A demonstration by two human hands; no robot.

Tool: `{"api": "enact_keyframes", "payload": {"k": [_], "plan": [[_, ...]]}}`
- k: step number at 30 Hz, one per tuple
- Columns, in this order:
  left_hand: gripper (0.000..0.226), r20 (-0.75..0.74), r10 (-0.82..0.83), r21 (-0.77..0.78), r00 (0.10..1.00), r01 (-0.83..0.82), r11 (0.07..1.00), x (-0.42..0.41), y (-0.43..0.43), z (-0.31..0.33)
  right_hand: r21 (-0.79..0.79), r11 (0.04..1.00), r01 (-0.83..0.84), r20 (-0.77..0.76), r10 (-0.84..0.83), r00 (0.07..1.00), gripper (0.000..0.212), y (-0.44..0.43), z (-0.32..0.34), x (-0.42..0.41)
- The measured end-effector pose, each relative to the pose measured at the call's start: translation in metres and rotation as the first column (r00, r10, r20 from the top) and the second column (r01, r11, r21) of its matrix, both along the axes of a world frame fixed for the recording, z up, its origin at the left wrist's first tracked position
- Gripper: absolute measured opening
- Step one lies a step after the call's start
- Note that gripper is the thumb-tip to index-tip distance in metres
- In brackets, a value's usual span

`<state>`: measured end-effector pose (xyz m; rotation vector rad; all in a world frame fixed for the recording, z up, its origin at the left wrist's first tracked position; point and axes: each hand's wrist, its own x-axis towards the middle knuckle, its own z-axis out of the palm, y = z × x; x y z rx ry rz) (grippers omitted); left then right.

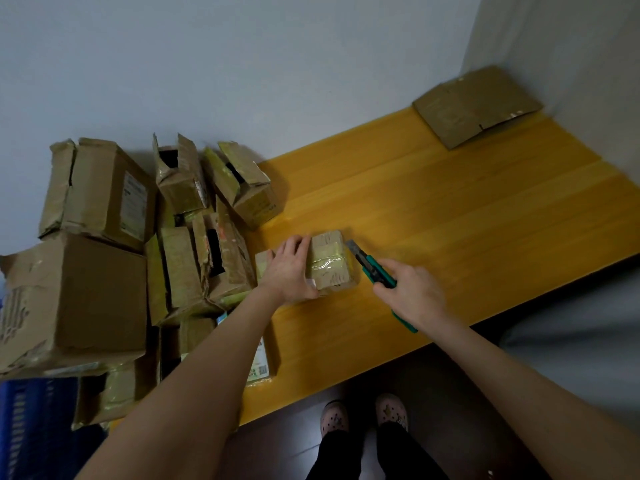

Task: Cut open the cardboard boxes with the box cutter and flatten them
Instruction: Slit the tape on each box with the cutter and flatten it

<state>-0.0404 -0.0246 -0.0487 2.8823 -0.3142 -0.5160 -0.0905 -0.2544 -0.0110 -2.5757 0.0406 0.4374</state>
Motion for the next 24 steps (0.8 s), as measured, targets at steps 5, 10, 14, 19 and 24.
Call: {"api": "enact_keyframes", "payload": {"k": [5, 10, 14, 19, 24], "plan": [[0.120, 0.000, 0.018, -0.044, 1.000, -0.018, 0.999, -0.001, 0.001, 0.000, -0.005, 1.000, -0.019, -0.013, 0.019, 1.000, 0.049, 0.001, 0.003, 0.001], [0.119, 0.015, 0.033, -0.065, 0.999, -0.032, 0.997, -0.003, 0.001, -0.001, 0.023, 0.999, -0.024, -0.051, 0.025, 0.998, 0.056, 0.001, -0.001, -0.001], [0.118, 0.012, 0.047, -0.067, 0.999, -0.046, 0.997, -0.004, -0.001, 0.000, -0.001, 0.998, -0.061, -0.056, 0.061, 0.997, 0.056, -0.003, -0.003, -0.004], [0.118, -0.003, 0.022, -0.052, 1.000, -0.022, 0.998, -0.004, -0.004, -0.001, 0.032, 0.998, -0.057, -0.113, 0.061, 0.992, 0.058, -0.009, -0.008, -0.012], [0.117, 0.000, 0.077, -0.065, 0.997, -0.077, 0.995, -0.003, -0.005, -0.001, 0.026, 0.996, -0.090, -0.124, 0.093, 0.988, 0.057, -0.012, -0.012, -0.019]]}}
